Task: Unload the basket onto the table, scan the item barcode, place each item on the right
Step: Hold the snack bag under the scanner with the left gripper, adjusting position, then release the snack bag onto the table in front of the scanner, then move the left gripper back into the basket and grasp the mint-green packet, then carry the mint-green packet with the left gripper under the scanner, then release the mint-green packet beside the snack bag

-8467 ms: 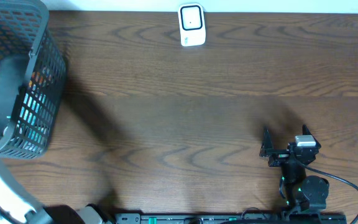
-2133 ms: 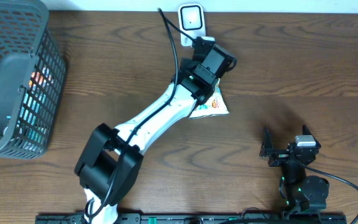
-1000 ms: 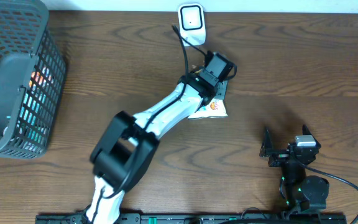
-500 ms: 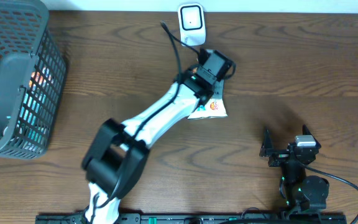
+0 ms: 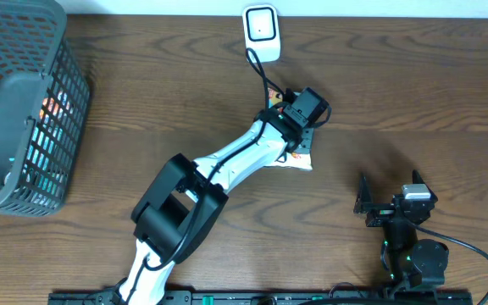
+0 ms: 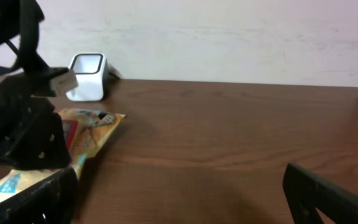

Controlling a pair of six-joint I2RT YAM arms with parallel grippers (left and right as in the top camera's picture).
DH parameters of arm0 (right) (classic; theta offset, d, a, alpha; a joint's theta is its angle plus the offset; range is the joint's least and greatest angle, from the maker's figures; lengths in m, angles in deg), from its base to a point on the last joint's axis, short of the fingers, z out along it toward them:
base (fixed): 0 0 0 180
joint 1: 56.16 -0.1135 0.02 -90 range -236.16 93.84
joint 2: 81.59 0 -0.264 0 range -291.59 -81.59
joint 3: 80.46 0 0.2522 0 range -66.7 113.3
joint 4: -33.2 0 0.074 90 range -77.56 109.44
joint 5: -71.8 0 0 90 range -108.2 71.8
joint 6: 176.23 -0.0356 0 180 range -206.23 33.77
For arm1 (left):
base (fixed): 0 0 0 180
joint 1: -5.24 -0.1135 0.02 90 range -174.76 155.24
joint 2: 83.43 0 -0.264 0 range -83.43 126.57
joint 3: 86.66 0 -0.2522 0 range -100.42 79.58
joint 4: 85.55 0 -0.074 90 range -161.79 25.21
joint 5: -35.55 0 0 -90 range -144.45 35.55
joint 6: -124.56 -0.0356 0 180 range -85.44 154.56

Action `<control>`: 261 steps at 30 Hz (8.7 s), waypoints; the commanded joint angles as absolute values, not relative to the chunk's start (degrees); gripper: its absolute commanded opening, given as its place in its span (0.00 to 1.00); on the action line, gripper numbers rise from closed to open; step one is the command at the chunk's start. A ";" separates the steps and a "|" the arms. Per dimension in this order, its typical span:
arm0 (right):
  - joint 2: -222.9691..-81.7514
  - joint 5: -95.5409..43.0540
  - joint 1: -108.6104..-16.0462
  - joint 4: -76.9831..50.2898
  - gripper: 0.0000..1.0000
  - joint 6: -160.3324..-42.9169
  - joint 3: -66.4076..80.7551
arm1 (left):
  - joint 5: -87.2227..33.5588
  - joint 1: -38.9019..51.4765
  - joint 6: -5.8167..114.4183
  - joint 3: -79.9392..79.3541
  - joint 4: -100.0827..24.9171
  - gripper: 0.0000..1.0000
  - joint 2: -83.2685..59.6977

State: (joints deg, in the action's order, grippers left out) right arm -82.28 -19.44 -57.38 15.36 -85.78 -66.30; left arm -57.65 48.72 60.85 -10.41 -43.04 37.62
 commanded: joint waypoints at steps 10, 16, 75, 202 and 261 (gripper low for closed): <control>-81.90 -18.98 -57.22 15.03 0.99 -86.37 -66.34 | -66.94 46.91 60.41 -10.59 -53.00 0.51 33.40; -81.90 -18.98 -57.22 15.03 0.99 -86.37 -66.34 | -66.90 46.93 63.45 -10.59 -54.51 0.51 37.86; -81.93 -18.98 -57.22 15.06 0.99 -86.37 -66.34 | -68.43 -26.27 47.30 -14.00 -28.94 0.78 12.25; -81.90 -18.98 -57.22 15.06 0.99 -86.37 -66.34 | -52.34 18.56 49.33 -15.81 -30.84 0.81 30.82; -81.90 -18.98 -57.22 15.03 0.99 -86.37 -66.34 | -38.39 29.95 61.42 -21.32 -30.29 0.50 39.52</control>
